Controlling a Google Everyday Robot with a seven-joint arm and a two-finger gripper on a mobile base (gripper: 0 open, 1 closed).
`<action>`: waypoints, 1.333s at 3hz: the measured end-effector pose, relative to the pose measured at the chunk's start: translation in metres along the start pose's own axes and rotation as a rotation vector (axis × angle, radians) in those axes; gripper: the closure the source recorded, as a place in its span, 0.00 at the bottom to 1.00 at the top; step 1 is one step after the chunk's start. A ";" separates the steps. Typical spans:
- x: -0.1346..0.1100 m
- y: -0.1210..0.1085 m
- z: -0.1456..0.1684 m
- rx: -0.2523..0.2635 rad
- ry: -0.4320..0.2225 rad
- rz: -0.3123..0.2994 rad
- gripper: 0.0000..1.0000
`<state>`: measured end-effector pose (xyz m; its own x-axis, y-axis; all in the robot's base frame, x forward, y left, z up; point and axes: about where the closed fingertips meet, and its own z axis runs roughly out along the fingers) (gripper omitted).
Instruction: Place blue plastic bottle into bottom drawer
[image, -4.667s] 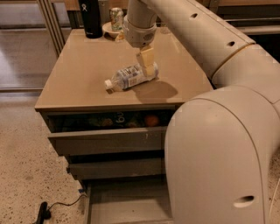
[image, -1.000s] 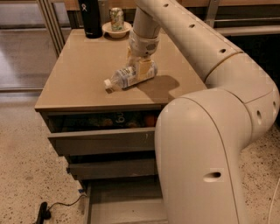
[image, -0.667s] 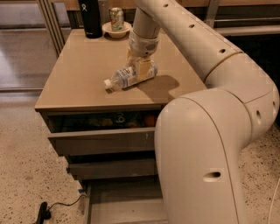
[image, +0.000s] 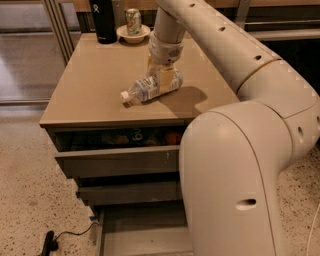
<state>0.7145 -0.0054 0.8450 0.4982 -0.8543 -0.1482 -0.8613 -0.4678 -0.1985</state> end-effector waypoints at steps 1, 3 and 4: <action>0.003 0.023 -0.030 0.008 -0.010 0.018 1.00; 0.008 0.080 -0.086 0.053 -0.076 0.142 1.00; 0.011 0.121 -0.110 0.085 -0.131 0.282 1.00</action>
Offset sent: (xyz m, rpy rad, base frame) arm -0.0812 -0.0682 0.0697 0.0143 0.0486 -0.0606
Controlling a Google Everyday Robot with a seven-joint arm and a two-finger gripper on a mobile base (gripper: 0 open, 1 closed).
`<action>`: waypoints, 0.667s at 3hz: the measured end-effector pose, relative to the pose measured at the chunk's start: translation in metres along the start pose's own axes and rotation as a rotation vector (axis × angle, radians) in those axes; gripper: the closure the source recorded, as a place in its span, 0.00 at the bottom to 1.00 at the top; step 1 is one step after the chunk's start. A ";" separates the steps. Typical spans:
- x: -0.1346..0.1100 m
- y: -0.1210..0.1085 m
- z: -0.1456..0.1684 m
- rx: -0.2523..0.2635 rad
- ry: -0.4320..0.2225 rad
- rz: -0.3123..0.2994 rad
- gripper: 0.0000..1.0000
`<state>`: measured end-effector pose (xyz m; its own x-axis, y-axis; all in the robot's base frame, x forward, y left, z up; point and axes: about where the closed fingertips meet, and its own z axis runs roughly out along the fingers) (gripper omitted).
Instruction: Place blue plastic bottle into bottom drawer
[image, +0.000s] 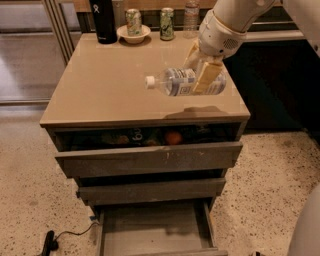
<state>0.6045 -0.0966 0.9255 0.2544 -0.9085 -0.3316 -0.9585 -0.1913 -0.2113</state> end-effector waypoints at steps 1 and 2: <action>0.002 0.003 0.000 -0.009 0.006 0.004 1.00; 0.007 0.017 -0.002 -0.033 0.011 0.020 1.00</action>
Offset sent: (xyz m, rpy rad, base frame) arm -0.0232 -0.0180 -0.0029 -0.0549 0.0661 -0.0052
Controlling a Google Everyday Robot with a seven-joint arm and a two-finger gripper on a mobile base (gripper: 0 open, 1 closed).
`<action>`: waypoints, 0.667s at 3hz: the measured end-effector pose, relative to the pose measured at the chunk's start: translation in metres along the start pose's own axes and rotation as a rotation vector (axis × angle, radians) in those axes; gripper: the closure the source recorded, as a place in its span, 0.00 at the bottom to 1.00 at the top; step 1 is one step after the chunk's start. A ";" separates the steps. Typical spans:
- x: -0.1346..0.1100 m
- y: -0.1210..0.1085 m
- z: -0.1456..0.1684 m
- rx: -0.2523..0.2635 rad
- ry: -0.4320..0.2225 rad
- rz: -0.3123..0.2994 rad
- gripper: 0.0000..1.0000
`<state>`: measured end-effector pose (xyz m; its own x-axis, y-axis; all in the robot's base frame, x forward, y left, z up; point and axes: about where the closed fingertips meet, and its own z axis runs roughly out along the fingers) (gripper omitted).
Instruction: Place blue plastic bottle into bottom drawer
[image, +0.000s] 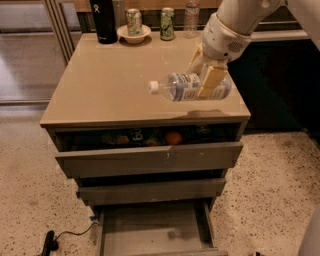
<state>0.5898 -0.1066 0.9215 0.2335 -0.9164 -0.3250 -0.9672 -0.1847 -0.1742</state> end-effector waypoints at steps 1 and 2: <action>0.014 0.023 -0.001 -0.024 -0.016 0.039 1.00; 0.015 0.058 -0.004 -0.043 -0.050 0.069 1.00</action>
Offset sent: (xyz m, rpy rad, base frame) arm -0.1101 -0.0411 -0.0209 0.0662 0.1576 -0.0506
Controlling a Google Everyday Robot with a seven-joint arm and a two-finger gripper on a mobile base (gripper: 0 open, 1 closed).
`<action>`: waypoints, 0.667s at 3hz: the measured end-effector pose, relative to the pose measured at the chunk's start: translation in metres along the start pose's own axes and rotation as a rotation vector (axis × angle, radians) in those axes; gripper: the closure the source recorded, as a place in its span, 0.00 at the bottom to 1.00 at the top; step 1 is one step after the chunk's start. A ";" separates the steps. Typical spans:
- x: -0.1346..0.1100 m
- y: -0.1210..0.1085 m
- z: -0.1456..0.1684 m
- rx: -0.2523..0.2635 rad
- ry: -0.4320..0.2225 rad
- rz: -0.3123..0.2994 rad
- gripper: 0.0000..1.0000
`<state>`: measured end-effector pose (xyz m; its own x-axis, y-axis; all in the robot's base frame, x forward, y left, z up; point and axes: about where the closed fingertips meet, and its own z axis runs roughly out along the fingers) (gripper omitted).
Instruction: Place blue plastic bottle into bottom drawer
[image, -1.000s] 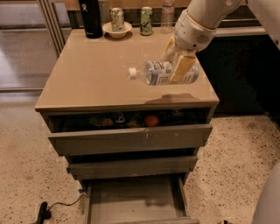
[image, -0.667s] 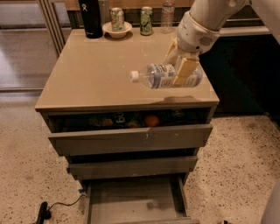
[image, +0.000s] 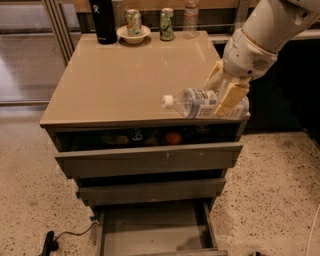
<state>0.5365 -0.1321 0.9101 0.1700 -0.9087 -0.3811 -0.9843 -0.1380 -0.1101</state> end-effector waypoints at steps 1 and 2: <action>-0.006 0.038 0.004 -0.012 -0.039 0.016 1.00; -0.018 0.076 0.020 -0.021 -0.090 0.007 1.00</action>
Offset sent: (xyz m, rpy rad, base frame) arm -0.1255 0.0283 -0.0419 0.1492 0.0556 0.0351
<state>0.4598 -0.1183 0.8904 0.1656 -0.8710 -0.4625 -0.9861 -0.1405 -0.0884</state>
